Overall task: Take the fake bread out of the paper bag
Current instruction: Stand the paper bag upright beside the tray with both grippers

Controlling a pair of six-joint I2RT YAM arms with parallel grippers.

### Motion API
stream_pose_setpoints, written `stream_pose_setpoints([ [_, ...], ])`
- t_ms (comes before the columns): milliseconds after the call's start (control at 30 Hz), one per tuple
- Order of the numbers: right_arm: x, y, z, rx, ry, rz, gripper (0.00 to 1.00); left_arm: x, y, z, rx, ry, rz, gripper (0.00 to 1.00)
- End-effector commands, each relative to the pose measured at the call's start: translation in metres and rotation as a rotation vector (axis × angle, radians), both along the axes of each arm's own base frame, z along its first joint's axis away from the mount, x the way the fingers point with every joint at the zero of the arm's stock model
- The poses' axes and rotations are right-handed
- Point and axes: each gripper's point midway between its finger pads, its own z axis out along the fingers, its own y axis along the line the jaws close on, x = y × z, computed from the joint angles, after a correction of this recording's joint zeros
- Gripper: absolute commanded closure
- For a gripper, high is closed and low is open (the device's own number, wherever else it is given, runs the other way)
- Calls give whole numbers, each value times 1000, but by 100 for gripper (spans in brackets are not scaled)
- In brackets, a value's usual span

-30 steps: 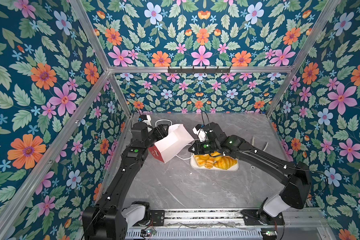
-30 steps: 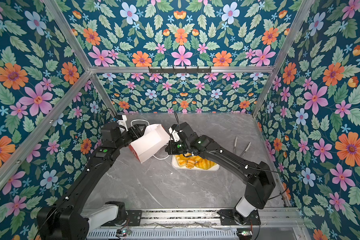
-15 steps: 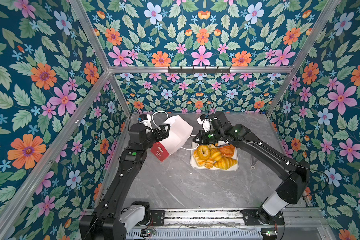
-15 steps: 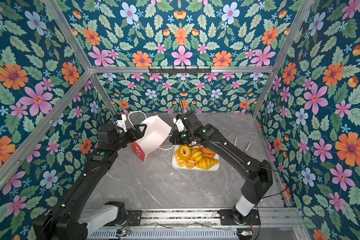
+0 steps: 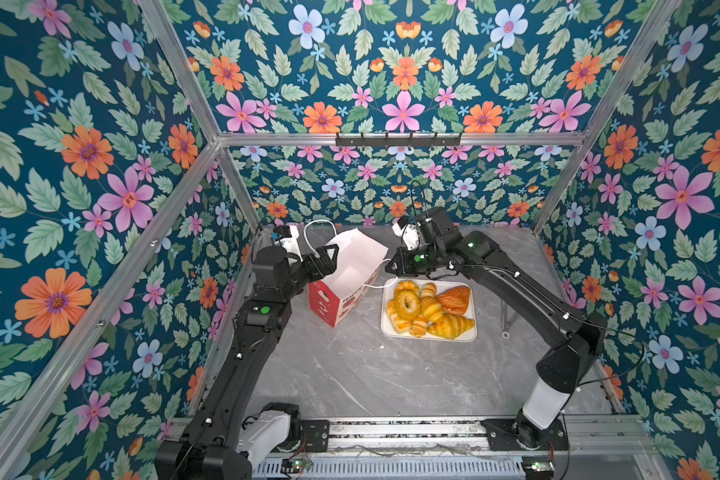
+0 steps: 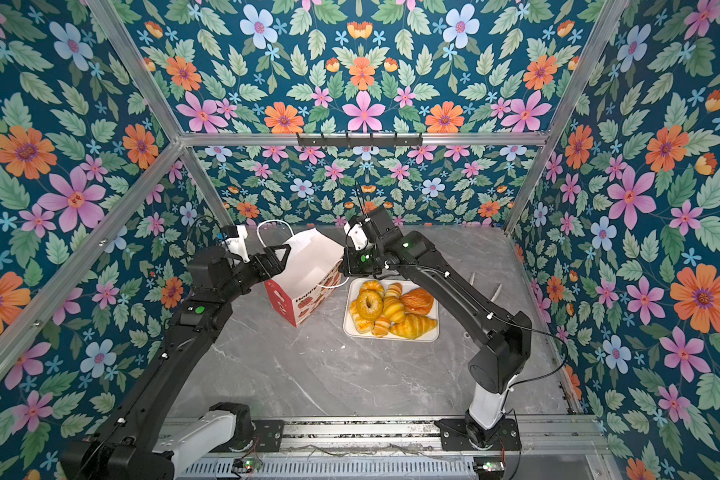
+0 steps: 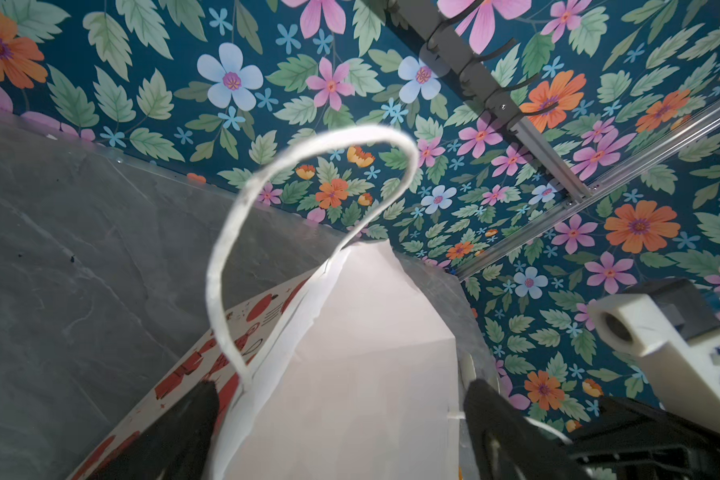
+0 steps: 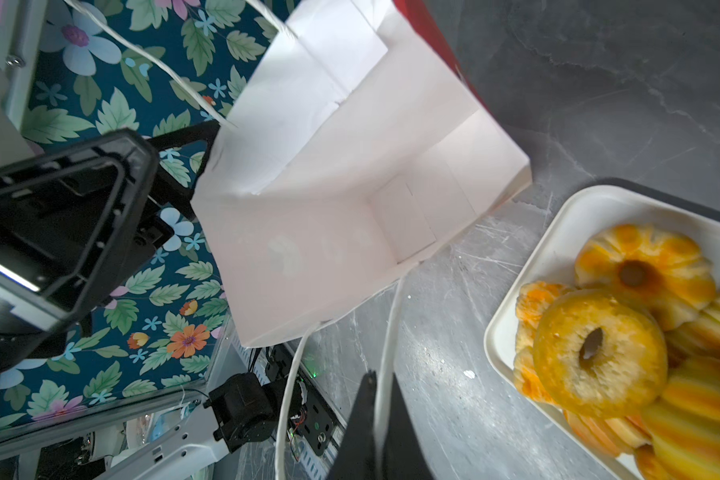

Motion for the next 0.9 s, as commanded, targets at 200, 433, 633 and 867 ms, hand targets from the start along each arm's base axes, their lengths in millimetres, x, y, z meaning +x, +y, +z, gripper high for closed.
stream_pose_setpoints([
  [200, 13, -1, 8, -20, -24, 5, 100, -1, 0, 20, -10, -67, -1, 6],
  [433, 14, 1, 0, -19, -4, 6, 100, -8, 14, 24, 56, -74, 63, 6],
  [633, 16, -3, 8, 22, -47, -28, 70, -15, 29, 31, 118, -84, 130, 5],
  [867, 21, -15, 25, 50, -129, -77, 50, -21, 35, 39, 138, -107, 151, 5],
])
